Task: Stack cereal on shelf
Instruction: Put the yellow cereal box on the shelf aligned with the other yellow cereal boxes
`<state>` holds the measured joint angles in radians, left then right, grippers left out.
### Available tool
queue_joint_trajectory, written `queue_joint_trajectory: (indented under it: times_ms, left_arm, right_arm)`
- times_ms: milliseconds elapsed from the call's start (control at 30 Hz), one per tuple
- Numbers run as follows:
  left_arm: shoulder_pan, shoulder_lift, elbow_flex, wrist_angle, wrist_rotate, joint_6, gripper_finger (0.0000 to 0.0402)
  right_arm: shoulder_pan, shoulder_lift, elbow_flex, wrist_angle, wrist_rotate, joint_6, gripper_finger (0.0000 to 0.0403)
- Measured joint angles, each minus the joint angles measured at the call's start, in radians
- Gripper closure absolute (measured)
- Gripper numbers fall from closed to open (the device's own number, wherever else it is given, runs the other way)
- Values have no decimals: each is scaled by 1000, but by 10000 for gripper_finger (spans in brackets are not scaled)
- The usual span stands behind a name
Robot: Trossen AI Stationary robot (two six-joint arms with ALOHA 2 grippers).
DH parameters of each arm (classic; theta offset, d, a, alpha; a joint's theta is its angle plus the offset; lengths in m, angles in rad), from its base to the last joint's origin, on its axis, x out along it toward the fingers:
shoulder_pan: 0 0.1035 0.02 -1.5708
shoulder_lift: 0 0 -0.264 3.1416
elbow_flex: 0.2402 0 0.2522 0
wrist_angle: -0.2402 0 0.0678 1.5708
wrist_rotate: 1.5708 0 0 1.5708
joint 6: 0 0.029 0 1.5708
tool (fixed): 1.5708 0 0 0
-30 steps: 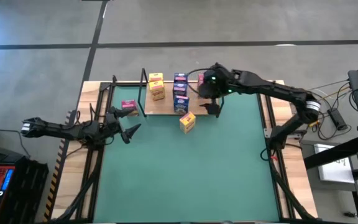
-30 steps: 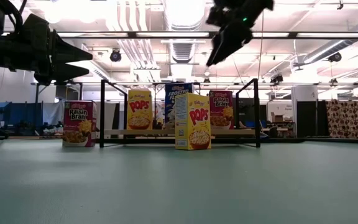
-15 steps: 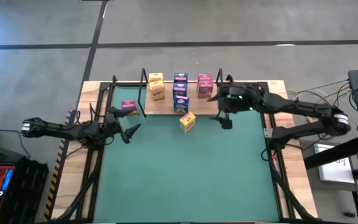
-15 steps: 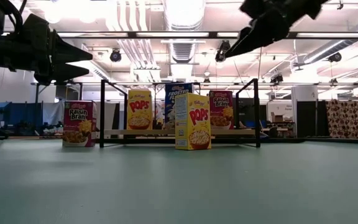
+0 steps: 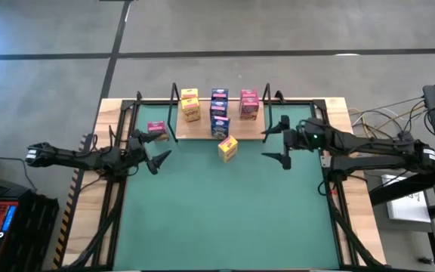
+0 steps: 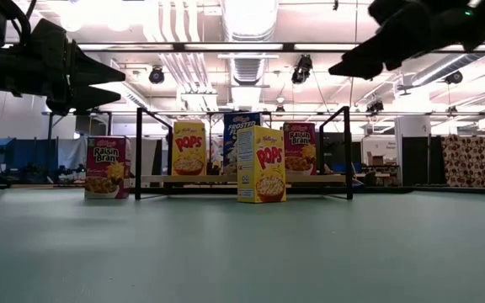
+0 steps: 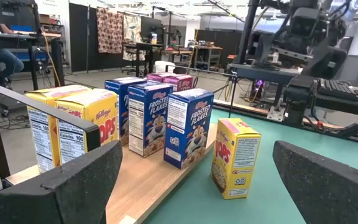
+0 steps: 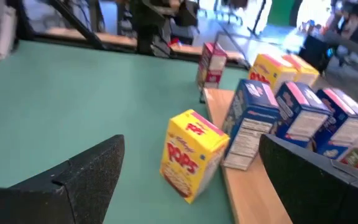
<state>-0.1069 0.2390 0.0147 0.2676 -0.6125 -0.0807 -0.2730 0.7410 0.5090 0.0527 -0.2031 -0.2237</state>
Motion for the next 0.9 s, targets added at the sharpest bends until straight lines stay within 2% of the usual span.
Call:
queue_joint_trajectory:
  times_ms: [267, 567, 900]
  left_arm:
    - [0, 0, 0, 0, 0, 0, 2]
    - [0, 0, 0, 0, 0, 0, 2]
    - [0, 0, 0, 0, 0, 0, 2]
  right_arm:
    - [16, -141, -170, 126, -7, 69, 41]
    - [16, -230, -371, 361, -10, 76, 41]
    - [16, -273, -466, 439, -25, 162, 41]
